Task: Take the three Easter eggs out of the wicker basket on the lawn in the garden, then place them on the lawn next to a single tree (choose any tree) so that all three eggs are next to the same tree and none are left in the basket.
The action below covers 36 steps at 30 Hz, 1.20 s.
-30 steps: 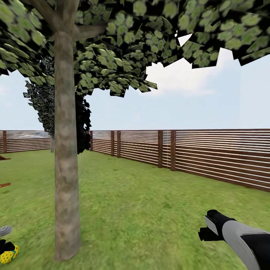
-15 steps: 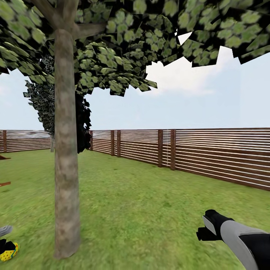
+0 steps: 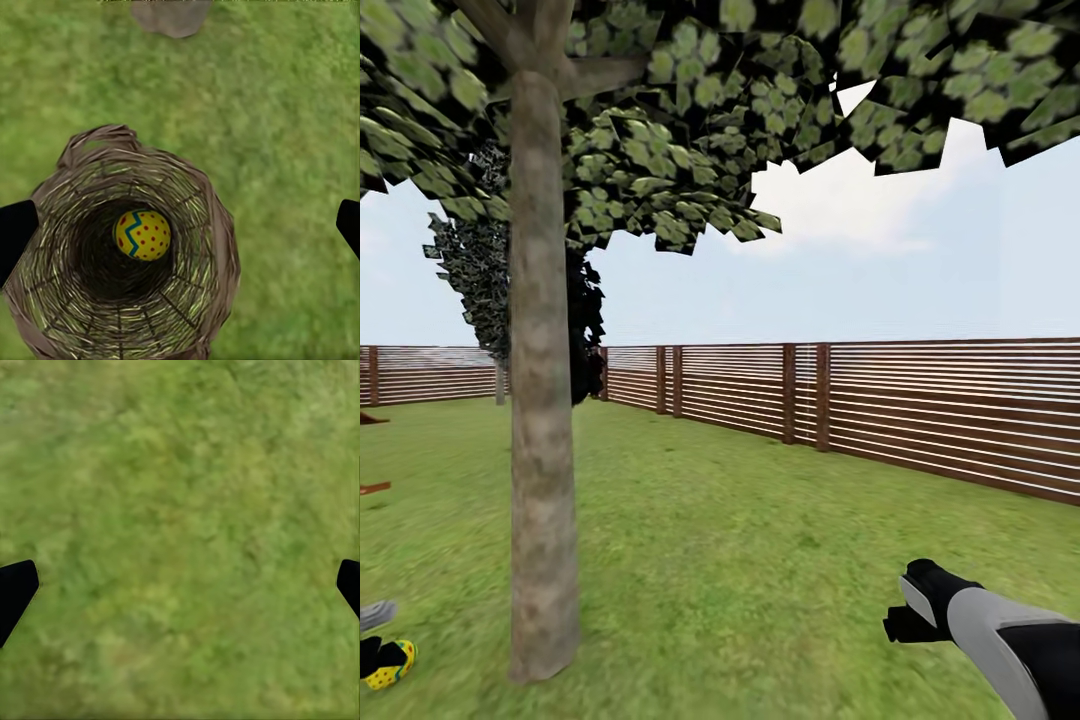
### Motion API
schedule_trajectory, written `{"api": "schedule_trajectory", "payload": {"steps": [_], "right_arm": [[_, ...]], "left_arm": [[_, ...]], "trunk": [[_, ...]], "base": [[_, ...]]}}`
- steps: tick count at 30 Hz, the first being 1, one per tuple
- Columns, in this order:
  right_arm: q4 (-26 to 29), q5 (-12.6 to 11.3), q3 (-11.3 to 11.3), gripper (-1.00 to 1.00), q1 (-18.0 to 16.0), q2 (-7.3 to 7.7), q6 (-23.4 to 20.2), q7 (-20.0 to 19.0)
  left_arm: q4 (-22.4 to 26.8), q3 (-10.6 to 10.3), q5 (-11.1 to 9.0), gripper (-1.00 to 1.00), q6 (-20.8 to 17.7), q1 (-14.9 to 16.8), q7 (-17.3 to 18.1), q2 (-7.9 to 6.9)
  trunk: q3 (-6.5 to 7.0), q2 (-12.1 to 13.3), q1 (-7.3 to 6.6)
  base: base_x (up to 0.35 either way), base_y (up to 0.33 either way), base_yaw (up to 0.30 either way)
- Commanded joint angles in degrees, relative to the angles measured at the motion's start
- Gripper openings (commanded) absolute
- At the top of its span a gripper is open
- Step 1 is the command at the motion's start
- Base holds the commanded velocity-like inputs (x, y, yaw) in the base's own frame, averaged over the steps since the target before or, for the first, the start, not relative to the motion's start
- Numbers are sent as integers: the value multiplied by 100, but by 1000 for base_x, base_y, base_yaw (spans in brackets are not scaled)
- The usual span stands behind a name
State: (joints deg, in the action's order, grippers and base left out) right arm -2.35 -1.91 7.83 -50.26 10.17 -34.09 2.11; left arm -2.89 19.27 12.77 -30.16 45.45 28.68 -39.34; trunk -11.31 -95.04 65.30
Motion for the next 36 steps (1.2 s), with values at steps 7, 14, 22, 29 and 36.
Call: {"api": "schedule_trajectory", "payload": {"steps": [7,14,22,29,36], "right_arm": [[-11,-20,35,100,-10,-7,-10,9],[-11,-20,26,100,-10,-103,-10,25],[-11,-20,26,100,-10,-111,-10,27],[-11,-20,26,100,-10,-111,-10,27],[-11,-20,26,100,-10,-111,-10,27]], "left_arm": [[-8,50,73,100,-7,8,133,4],[-4,50,52,100,-8,8,143,5],[-9,58,50,100,-8,8,147,5],[-3,62,50,100,-8,8,147,5],[-1,68,50,100,-6,8,142,7]], "trunk": [[-134,-288,155],[-224,-488,265],[-332,-729,397],[-457,-1010,551],[-583,-1290,704]], "base": [[0,142,0],[0,5,0],[-147,118,0],[-256,207,0],[-119,99,0]]}}
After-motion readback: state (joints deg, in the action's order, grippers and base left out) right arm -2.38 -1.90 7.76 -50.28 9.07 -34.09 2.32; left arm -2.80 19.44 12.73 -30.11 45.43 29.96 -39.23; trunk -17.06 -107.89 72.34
